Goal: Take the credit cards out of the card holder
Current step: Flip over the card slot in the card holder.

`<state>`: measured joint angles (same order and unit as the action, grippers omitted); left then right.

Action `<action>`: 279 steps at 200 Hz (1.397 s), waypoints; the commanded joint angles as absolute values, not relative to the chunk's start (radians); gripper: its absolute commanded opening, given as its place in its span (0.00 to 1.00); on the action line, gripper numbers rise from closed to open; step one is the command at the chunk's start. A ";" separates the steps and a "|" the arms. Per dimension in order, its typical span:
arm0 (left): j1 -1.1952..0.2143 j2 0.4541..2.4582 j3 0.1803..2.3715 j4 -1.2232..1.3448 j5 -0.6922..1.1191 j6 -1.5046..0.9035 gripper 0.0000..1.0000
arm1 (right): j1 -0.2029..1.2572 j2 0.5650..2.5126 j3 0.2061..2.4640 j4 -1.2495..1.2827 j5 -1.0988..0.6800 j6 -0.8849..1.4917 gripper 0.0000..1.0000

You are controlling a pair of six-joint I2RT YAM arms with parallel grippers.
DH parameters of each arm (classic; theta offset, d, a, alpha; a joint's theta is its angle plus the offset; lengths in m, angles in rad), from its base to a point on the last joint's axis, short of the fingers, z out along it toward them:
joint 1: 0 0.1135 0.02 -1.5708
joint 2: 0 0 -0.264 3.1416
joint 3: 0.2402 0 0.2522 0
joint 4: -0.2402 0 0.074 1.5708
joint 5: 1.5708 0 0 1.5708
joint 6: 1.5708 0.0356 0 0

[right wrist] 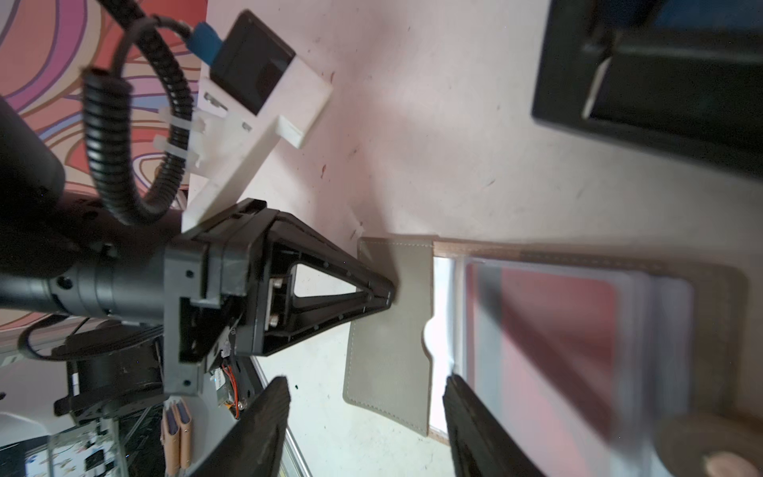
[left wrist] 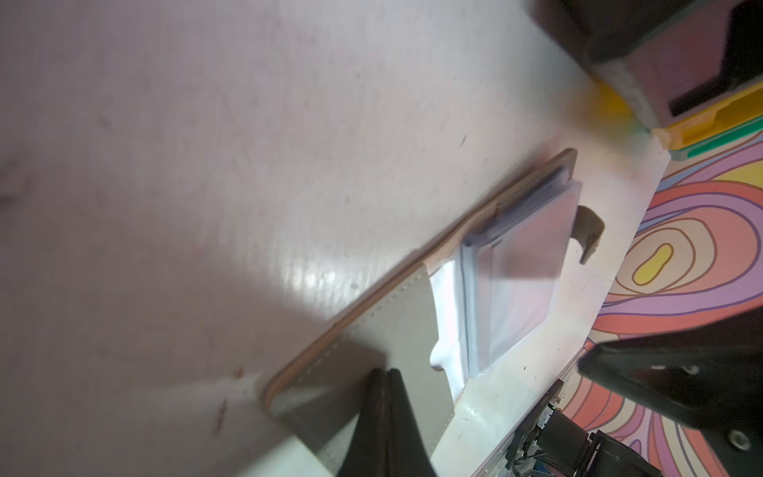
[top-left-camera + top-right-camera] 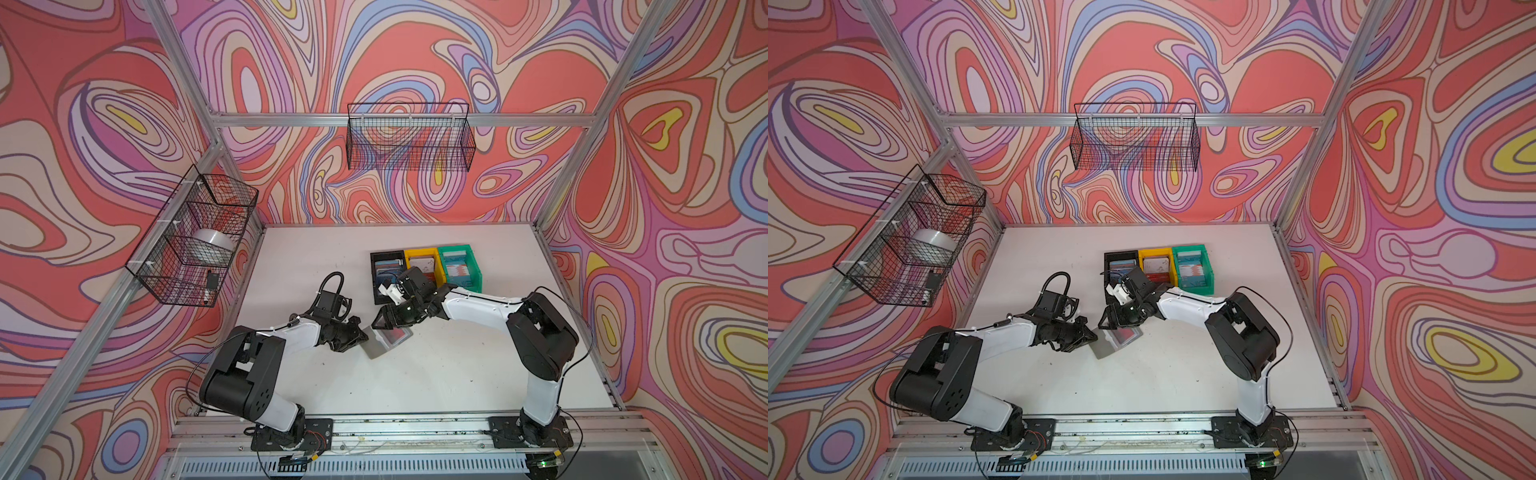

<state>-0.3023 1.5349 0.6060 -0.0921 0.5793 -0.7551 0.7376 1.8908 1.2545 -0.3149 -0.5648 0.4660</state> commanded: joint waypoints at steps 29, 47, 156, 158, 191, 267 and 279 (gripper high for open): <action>-0.305 1.644 0.688 -0.138 0.489 -0.686 0.00 | 0.705 1.890 1.252 -0.445 -0.390 0.410 0.62; -0.304 1.668 0.705 -0.138 0.497 -0.676 0.00 | 0.691 1.900 1.251 -0.465 -0.358 0.403 0.62; -0.305 1.670 0.713 -0.123 0.522 -0.673 0.00 | 0.669 1.956 1.250 -0.462 -0.363 0.392 0.61; -0.304 1.671 0.713 -0.122 0.523 -0.672 0.00 | 0.669 1.955 1.249 -0.460 -0.367 0.394 0.61; -0.304 1.674 0.715 -0.120 0.526 -0.673 0.00 | 0.668 1.937 1.232 -0.426 -0.404 0.405 0.60; -0.305 1.678 0.715 -0.120 0.529 -0.670 0.00 | 0.669 1.878 1.223 -0.455 -0.362 0.406 0.60; -0.304 1.680 0.714 -0.118 0.530 -0.670 0.00 | 0.669 1.870 1.224 -0.460 -0.360 0.402 0.60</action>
<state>-0.3019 1.6398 0.7155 -0.0929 0.5804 -0.6842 0.6689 1.9144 1.2339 -0.4408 -0.3836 0.4057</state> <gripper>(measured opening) 0.046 0.603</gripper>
